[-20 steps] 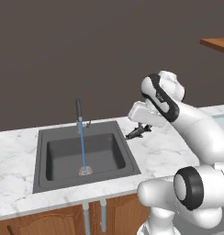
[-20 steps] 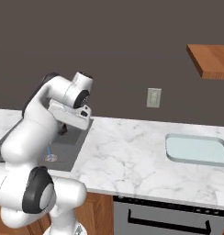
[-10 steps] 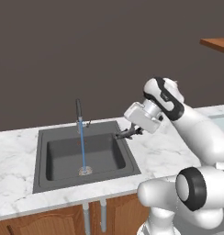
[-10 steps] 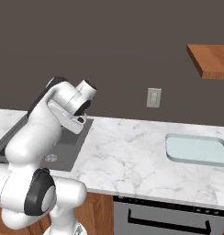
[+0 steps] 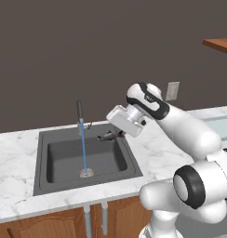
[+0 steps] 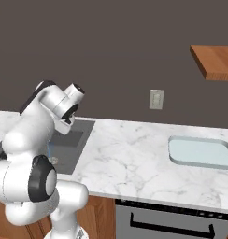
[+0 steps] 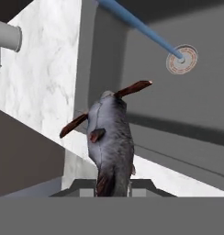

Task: Take the fish out of the fridge, briefly rinse it in the sink, and place it on the tray next to the sink.

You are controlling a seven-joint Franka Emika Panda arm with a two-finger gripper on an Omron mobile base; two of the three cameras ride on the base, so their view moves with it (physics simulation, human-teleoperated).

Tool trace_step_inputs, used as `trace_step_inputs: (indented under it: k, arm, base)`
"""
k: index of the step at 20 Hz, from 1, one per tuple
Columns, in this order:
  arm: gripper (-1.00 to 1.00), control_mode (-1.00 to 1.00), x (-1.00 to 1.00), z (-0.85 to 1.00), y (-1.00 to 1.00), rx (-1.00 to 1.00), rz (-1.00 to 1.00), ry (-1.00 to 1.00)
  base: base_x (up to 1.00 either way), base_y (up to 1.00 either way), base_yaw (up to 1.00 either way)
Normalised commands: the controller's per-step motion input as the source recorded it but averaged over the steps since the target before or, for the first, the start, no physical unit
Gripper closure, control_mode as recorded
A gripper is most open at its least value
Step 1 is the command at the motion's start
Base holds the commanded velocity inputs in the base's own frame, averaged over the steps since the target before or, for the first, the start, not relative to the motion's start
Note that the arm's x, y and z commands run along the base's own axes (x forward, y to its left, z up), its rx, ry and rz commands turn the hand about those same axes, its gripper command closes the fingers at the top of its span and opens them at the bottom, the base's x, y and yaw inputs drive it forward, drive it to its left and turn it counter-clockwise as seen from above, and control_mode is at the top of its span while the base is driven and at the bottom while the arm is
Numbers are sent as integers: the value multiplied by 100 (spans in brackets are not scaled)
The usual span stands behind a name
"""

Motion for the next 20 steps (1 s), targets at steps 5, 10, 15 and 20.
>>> trace_step_inputs:
  k: [5, 10, 15, 20]
  arm:
    - [100, -100, 64, -11, 5, 0, 0, 10]
    - [100, -100, 60, -16, 25, 0, 0, 5]
    - [100, -100, 16, -6, 26, 0, 0, 10]
    - [100, -100, 0, -16, 25, 0, 0, 10]
  base:
    - [0, 0, 0]
    - [0, 0, 0]
    - [0, 0, 0]
    - [0, 0, 0]
